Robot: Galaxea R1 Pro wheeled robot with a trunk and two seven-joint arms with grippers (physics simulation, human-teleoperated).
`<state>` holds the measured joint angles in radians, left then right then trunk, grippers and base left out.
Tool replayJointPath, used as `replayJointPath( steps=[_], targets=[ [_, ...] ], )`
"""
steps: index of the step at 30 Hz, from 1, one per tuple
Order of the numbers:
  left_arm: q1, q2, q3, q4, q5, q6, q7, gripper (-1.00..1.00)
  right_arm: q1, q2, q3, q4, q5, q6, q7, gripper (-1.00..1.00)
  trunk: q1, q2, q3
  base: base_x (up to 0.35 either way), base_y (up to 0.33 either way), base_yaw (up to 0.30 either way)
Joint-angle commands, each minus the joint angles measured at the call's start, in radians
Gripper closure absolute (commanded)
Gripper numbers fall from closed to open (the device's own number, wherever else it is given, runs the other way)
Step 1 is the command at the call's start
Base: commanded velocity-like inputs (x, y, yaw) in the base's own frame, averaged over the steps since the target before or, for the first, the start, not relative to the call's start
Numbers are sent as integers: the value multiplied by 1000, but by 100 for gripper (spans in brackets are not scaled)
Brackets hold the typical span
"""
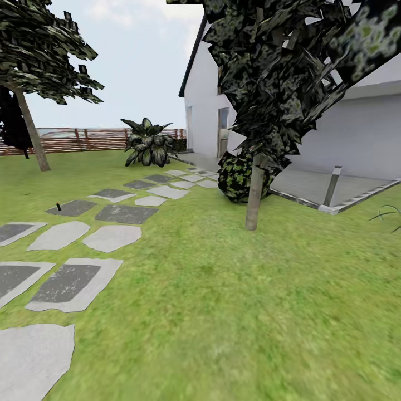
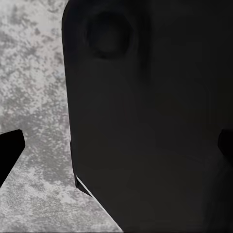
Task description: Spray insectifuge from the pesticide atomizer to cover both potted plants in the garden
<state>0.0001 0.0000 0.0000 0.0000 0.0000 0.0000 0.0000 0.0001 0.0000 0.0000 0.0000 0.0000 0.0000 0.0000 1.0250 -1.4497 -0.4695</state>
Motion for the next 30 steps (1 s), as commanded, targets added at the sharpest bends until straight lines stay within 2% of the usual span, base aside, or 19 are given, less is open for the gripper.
replayJointPath(
  steps=[1,3,12,24,30],
  targets=[
    [6,-6,-1,6,2,6,-3,-100,1,6,1,-6,0,5,4,-100,0,0,0,0,0,0],
    [12,-9,-1,16,2,11,-3,-100,1,17,1,-17,0,5,4,-100,0,0,0,0,0,0],
    [3,9,-1,-22,-1,-25,-3,-100,-13,9,2,-55,0,-31,4,-100,0,0,0,0,0,0],
    [-31,75,2,-90,2,-93,1,-100,-14,-58,-5,-123,0,-98,3,-100,0,0,0,0,0,0],
    [-61,76,2,-124,0,-126,2,-100,-22,-92,-6,-157,0,-132,2,-100,0,0,0,0,0,0]
  ],
)
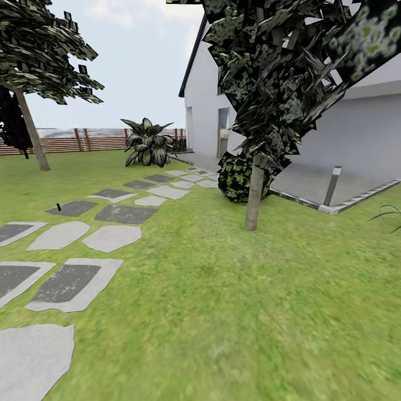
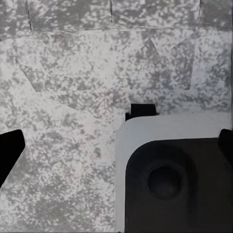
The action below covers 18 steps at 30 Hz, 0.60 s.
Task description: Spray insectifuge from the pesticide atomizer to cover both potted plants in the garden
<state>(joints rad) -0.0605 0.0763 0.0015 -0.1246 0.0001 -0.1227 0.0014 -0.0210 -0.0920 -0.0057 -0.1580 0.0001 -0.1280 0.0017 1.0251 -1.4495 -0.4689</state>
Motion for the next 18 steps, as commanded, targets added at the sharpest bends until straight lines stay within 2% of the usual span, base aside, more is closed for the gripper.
replayJointPath(
  steps=[1,3,4,11,14,18],
  targets=[
    [-6,0,0,-5,-1,-9,0,-100,-6,-6,0,-5,0,-9,0,-100,0,-1,-1,0,0,0],
    [-18,0,0,-16,-1,-20,0,-100,-17,-17,0,-16,0,-20,0,-100,0,-1,-1,0,0,0],
    [-45,0,0,-100,-1,-163,0,-100,-24,-28,0,-243,0,-198,0,-100,0,-1,-1,0,0,0],
    [-134,0,0,-104,1,-166,-3,-100,-84,-36,-1,-251,-3,-261,1,-100,0,-1,-1,0,0,0],
    [-178,0,0,-104,2,-166,-1,-100,-142,-36,-1,-250,-3,-269,1,-100,0,-1,-1,0,0,0],
    [-189,2,1,-104,2,-169,0,-100,-168,-33,3,-243,-1,-271,2,-100,0,-1,-1,0,0,0]
  ],
)
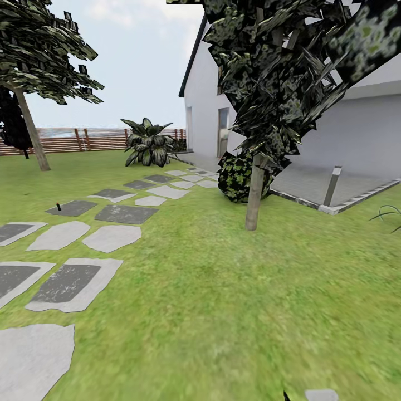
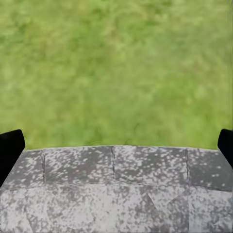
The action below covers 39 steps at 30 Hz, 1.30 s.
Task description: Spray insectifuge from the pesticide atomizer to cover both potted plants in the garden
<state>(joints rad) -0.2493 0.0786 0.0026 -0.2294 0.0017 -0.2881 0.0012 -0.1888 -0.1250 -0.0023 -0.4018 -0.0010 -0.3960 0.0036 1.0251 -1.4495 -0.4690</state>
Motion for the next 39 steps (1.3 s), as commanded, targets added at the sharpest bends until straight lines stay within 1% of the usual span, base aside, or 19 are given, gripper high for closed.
replayJointPath(
  steps=[1,3,5,8,9,10,11,12,17,39],
  targets=[
    [1,1,0,1,0,-11,0,-100,-3,2,1,2,1,-4,1,-100,0,-1,-1,0,0,0],
    [5,2,0,4,0,-45,0,-100,-5,5,3,4,2,-3,1,-100,0,-1,-1,0,0,0],
    [7,2,0,9,0,-65,0,-100,-5,7,4,5,2,-3,1,-100,0,-1,-1,0,0,0],
    [8,3,0,15,6,-82,0,-100,-6,9,5,6,1,-4,2,-100,11,-22,-10,0,0,0],
    [8,3,1,17,41,-88,0,-100,-6,10,5,6,1,-4,2,-100,15,-29,-14,0,0,0],
    [8,3,1,17,57,-89,0,-100,-6,10,5,6,1,-4,3,-100,19,-36,-17,0,0,0],
    [8,3,1,19,88,-91,-1,-100,-6,10,5,6,1,-3,3,-100,23,-43,-20,0,0,0],
    [8,3,0,19,91,-92,-2,-100,-6,11,5,6,1,-3,3,-100,27,-50,-23,0,0,0],
    [8,3,0,21,96,-92,0,-100,-6,13,5,7,1,-3,3,-100,46,-85,-42,0,0,0],
    [7,3,0,28,97,-92,0,-100,-6,14,5,8,1,-3,3,-100,130,-239,-145,0,0,0]
  ],
)
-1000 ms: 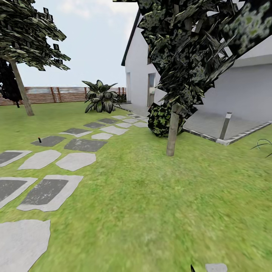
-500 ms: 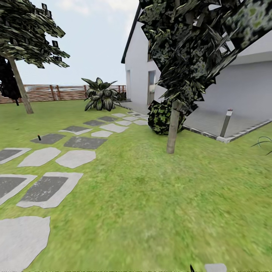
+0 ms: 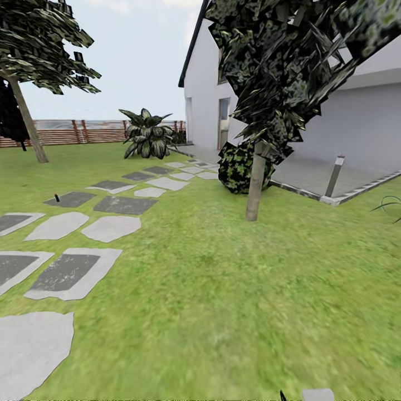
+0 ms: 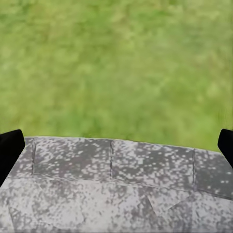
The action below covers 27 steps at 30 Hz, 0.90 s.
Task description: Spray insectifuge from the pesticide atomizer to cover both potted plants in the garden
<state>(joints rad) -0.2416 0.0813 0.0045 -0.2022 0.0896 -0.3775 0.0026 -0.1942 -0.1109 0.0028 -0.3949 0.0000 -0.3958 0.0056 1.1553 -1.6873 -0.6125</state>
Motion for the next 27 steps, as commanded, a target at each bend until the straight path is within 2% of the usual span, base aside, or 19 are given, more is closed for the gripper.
replayJointPath(
  steps=[1,12,27],
  targets=[
    [-1,0,-1,1,9,-3,-1,-100,-1,0,0,1,0,-3,1,-100,4,-8,-6,0,0,0],
    [-1,0,-2,2,9,-3,-2,-100,-1,0,0,1,1,-3,1,-100,46,-85,-58,0,0,12],
    [-1,0,-2,1,9,-3,-2,-100,-1,0,0,1,1,-3,0,-100,103,-190,-126,0,0,152]
  ],
)
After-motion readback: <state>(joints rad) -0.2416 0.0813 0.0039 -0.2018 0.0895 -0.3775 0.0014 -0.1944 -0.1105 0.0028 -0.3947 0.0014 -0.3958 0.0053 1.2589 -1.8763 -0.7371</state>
